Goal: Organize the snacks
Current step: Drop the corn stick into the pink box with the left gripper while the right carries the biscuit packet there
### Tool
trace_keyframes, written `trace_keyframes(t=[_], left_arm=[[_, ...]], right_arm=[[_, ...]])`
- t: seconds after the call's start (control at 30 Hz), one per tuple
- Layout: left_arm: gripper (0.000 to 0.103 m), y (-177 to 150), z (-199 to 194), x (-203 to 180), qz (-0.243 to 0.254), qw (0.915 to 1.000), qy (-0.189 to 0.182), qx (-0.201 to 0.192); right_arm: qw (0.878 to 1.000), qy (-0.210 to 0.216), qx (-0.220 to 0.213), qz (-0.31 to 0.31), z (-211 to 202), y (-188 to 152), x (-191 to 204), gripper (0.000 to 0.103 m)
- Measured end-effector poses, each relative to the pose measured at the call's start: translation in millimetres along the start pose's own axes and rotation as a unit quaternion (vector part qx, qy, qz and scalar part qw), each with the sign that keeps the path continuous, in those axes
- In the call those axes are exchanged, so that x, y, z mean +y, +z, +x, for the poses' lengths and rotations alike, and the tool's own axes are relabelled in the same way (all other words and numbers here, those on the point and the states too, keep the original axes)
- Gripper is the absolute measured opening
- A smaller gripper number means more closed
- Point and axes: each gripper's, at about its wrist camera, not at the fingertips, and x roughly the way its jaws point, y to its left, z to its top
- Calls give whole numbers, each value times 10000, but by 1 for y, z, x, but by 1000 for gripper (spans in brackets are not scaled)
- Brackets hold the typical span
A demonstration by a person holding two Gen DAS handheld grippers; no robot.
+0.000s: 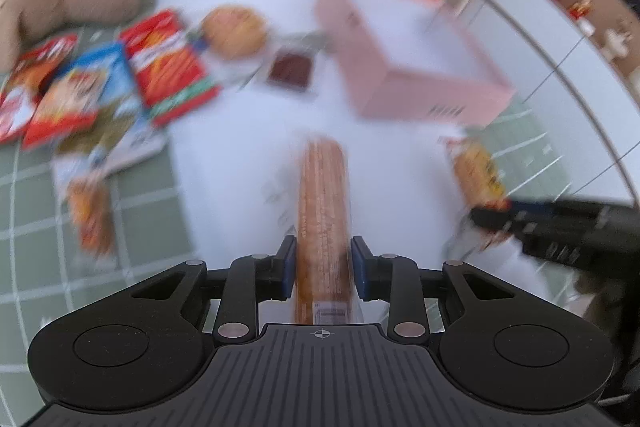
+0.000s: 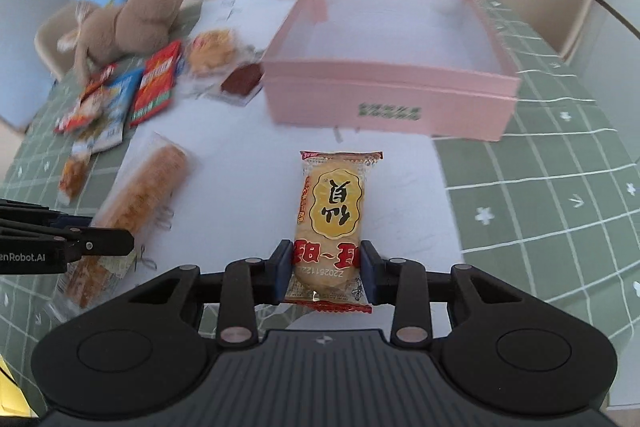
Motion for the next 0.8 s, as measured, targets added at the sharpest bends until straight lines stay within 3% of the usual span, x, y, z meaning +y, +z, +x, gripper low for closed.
trace_keyframes(t=[0.13, 0.3, 0.37, 0.5, 0.63, 0.8], left_arm=[[30, 46, -20, -21, -90, 9973, -516, -509], [29, 108, -39, -57, 138, 9899, -719, -1214], [29, 134, -40, -71, 246, 9864, -637, -1497], [30, 175, -5, -72, -161, 9868, -711, -1447], [31, 175, 27, -62, -452, 9876, -439, -1436], [31, 149, 22, -39, -770, 9851, -432, -1476]], right_arm=[[9998, -35, -157, 137, -12, -1, -18, 35], [9996, -149, -229, 86, -21, -5, -32, 34], [9996, -153, -240, 46, -25, -7, -35, 34], [9997, -140, -201, -12, -25, -5, -41, 34], [9998, -131, -86, -155, -17, -2, -42, 34], [9996, -32, -47, -259, -10, 6, -45, 34]])
